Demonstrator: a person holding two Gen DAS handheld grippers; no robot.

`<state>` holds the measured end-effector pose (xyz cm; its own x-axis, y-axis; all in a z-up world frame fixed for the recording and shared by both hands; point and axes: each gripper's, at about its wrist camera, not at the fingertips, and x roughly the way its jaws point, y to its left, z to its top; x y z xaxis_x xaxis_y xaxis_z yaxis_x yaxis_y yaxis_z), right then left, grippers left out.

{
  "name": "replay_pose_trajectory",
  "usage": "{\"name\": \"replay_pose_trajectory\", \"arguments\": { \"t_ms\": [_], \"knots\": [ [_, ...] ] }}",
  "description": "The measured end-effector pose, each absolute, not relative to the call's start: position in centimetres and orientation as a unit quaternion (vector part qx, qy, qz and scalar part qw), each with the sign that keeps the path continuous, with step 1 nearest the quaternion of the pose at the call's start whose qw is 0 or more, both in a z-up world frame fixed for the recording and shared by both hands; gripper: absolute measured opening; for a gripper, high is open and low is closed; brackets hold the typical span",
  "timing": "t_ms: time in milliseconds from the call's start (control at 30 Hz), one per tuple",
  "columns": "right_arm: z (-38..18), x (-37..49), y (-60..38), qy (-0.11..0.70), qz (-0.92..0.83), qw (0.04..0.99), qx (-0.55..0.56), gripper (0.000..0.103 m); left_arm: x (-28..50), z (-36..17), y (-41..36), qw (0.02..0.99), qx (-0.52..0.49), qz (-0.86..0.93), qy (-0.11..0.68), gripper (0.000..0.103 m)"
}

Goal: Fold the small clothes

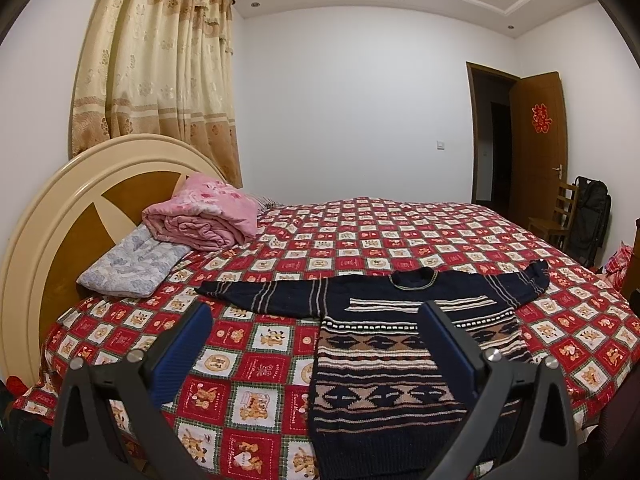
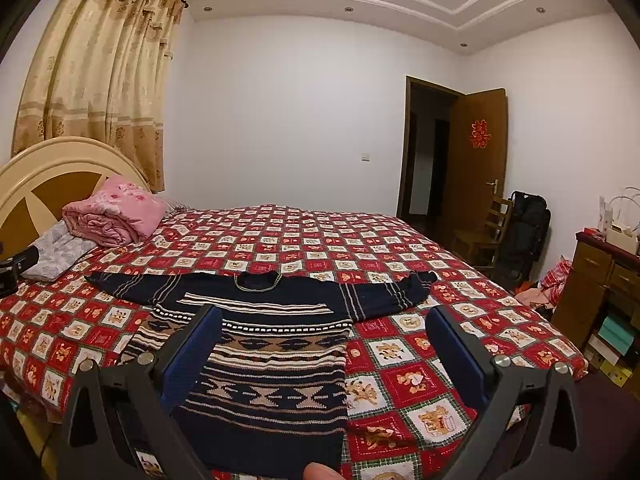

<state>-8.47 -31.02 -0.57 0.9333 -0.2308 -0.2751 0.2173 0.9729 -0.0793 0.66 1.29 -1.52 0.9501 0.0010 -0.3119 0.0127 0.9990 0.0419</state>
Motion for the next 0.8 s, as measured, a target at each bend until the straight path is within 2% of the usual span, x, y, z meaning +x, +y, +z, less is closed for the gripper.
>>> {"name": "replay_pose_trajectory", "arguments": {
  "t_ms": [800],
  "knots": [
    [-1.53,-7.98,-30.64,0.153,-0.101,0.983,-0.029,0.102,0.78,-2.18,0.59,0.986,0.024,-0.004,0.165,0.103]
  ]
}}
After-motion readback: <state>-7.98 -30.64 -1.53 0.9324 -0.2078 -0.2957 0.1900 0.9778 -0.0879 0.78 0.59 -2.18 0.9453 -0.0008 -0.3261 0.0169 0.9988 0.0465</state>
